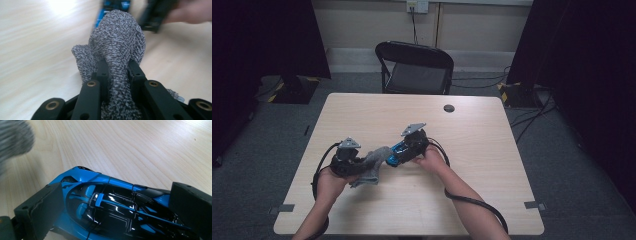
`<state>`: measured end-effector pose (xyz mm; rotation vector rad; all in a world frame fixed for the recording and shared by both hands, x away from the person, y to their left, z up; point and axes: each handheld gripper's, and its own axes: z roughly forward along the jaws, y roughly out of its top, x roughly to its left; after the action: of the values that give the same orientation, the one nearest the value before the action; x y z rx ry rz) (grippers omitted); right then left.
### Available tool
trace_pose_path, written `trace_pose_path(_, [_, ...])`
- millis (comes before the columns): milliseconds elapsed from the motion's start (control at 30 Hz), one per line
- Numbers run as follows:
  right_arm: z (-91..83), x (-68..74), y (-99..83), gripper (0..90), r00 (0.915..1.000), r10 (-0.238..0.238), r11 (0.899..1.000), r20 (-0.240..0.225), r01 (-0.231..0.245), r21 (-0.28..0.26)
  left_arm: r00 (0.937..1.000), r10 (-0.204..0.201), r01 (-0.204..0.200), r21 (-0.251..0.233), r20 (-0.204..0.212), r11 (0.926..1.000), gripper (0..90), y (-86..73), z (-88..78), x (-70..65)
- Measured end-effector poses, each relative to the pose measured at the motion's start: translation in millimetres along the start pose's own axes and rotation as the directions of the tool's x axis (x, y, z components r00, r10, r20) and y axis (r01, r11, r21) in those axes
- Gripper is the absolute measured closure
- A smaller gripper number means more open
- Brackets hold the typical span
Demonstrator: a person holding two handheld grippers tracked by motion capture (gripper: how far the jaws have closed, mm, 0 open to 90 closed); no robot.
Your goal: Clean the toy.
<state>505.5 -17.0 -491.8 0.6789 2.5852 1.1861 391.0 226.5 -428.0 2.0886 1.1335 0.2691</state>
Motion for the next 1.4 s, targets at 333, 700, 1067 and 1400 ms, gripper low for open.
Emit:
trace_pose_path(333, [-0.1,0.4,-1.1,0.0,1.0,0.003,1.0,-0.002,-0.003,-0.006,0.9935,-0.071,0.073,0.019,-0.089,0.9972,75.5,8.8,50.9,18.4])
trace_pose_path(700, [0.0,0.5,-1.9,0.0,1.0,0.002,1.0,-0.001,-0.002,-0.015,0.9993,-0.025,0.027,0.083,-0.027,0.9962,75.4,6.7,66.3,-7.6])
trace_pose_path(1067, [0.1,1.2,-1.8,0.0,1.0,-0.003,1.0,-0.001,0.003,-0.014,0.9994,-0.006,0.002,0.11,0.033,0.994,75.3,-2.3,61.5,-26.3])
trace_pose_path(1400, [0.3,2.2,-1.8,0.0,1.0,-0.004,1.0,-0.004,0.004,-0.016,0.9971,0.03,-0.039,0.132,0.07,0.9905,75.2,-9.0,58.3,-47.6])
